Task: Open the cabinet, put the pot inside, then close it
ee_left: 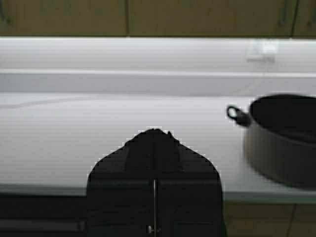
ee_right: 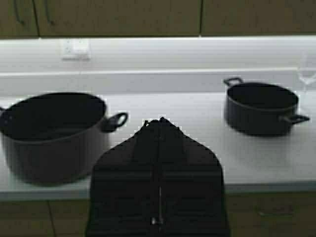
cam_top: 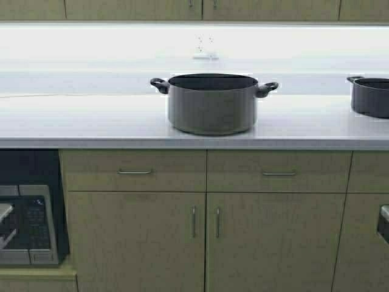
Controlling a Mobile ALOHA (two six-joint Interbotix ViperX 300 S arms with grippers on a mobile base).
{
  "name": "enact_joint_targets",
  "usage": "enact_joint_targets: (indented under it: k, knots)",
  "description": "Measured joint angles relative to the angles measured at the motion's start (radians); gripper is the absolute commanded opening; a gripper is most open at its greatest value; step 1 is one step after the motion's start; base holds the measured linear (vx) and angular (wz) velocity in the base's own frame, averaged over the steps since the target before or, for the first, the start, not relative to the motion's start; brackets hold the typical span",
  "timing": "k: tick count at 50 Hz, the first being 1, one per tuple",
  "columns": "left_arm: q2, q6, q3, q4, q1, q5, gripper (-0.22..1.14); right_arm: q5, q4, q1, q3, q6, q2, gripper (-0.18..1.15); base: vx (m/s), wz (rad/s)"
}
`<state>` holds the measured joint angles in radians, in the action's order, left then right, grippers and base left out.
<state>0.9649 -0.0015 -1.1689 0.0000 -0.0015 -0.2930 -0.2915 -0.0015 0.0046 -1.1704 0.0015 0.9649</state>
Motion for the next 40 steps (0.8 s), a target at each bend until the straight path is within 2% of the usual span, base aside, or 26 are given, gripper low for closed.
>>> enact_joint_targets:
  k: [3, 5, 12, 40]
  knots:
    - [-0.002, 0.0, -0.003, 0.0, 0.0, -0.011, 0.06, 0.0, 0.0, -0.002, -0.003, 0.0, -0.002, 0.09, 0.05, -0.02]
    - [-0.008, 0.0, -0.008, 0.002, 0.0, -0.028, 0.07, 0.002, 0.0, -0.002, -0.008, 0.0, -0.002, 0.09, 0.06, -0.03]
    - [-0.026, -0.003, -0.018, 0.003, 0.0, -0.057, 0.01, 0.017, 0.0, -0.002, -0.008, 0.0, -0.002, 0.05, 0.1, -0.04]
    - [-0.029, -0.018, -0.02, 0.003, 0.0, -0.061, 0.02, 0.026, -0.002, -0.002, -0.009, 0.0, -0.043, 0.05, 0.24, -0.01]
